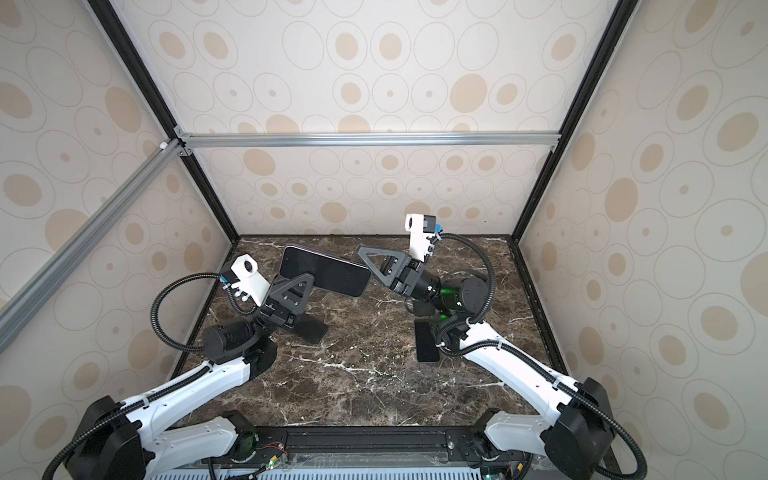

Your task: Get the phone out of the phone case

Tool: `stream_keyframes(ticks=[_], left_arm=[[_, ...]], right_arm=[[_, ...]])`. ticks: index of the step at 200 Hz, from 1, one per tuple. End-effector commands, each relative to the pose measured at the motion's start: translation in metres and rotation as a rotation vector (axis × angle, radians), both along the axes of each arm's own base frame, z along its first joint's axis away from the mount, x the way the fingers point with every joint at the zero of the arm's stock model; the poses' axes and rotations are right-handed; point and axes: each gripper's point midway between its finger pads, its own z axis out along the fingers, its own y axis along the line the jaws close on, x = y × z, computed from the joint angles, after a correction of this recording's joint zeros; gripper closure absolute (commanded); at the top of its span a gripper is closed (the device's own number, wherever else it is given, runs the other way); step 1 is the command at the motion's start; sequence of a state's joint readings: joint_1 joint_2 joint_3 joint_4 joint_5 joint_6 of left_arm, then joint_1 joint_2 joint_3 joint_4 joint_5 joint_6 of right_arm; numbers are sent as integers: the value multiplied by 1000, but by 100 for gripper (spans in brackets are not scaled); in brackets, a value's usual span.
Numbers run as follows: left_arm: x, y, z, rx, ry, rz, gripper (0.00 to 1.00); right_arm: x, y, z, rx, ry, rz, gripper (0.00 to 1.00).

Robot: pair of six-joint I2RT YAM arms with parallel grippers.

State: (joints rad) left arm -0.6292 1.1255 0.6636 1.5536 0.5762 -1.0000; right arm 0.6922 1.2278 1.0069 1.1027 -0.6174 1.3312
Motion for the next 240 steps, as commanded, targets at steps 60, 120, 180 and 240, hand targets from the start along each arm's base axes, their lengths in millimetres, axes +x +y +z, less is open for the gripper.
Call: stream_keyframes(ticks=[60,120,180,240], left_arm=[[-71,14,29,-45,-303,-136,100],[-74,11,31,-21,-320,-139,100],[-77,10,30,-13,-336,-156,100],[-81,7,31,-2,-360,-187,100]], right_arm=[[18,18,-22,-79,119,87,100],[21,10,-23,-155,111,87,100],[16,11,-20,-185,96,118,100],[28,6,-31,-235,120,71,100]])
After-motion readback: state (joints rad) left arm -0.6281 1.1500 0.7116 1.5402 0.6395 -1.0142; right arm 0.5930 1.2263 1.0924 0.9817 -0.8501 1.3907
